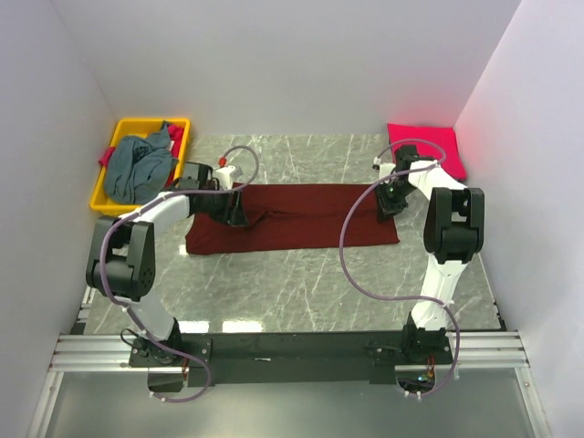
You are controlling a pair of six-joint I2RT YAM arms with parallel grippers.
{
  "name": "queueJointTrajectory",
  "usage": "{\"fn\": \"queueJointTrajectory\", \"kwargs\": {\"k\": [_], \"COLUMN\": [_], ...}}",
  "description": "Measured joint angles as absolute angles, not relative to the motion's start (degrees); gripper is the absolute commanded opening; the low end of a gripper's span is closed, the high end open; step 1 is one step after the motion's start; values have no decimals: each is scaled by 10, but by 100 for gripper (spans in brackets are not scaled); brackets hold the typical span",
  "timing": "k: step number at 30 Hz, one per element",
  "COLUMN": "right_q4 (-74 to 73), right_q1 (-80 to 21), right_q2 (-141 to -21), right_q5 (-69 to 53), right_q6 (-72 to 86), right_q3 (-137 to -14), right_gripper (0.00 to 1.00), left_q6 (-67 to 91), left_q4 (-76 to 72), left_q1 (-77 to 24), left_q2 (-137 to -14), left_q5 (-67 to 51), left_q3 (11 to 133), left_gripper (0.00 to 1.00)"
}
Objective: Fold and stack the t-shirts
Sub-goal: Fold the tshirt
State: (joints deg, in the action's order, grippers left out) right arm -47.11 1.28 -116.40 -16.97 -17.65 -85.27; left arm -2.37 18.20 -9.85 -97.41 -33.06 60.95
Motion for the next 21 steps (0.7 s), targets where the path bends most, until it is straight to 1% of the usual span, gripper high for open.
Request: {"fn": "queueJointTrajectory", "kwargs": {"k": [3,4,9,12,17,18,21], "right_q4": [-460,-458,-457,-458,-467,-471,-482], "right_q1": [13,13,13,13,13,13,13], "right_q2": [-1165,-1165,-1165,-1164,-1155,-1153,-1151], "right_q5": [-170,-170,-174,-182,-198,-201,-208], "right_q6": [-164,-160,-150,-148,-151,-153,-160], "right_q3": [-859,-859,-859,-859,-859,-858,-858], "right_gripper": [30,32,33,33,32,31,31], "left_q6": [-23,-23,-19,-19,-20,-20,-22], "left_q4": [176,172,152,145,147,149,162], "left_q1": [-120,-128,-153,-157,-166,-169,-175], "left_q2": [-975,-975,-982,-1003,-1060,-1069,-1096], "left_q5": [-312,-304,-255,-230,-215,-215,-216], "left_q3": [607,605,604,613,656,665,698], "left_gripper": [56,56,53,49,40,40,42]}}
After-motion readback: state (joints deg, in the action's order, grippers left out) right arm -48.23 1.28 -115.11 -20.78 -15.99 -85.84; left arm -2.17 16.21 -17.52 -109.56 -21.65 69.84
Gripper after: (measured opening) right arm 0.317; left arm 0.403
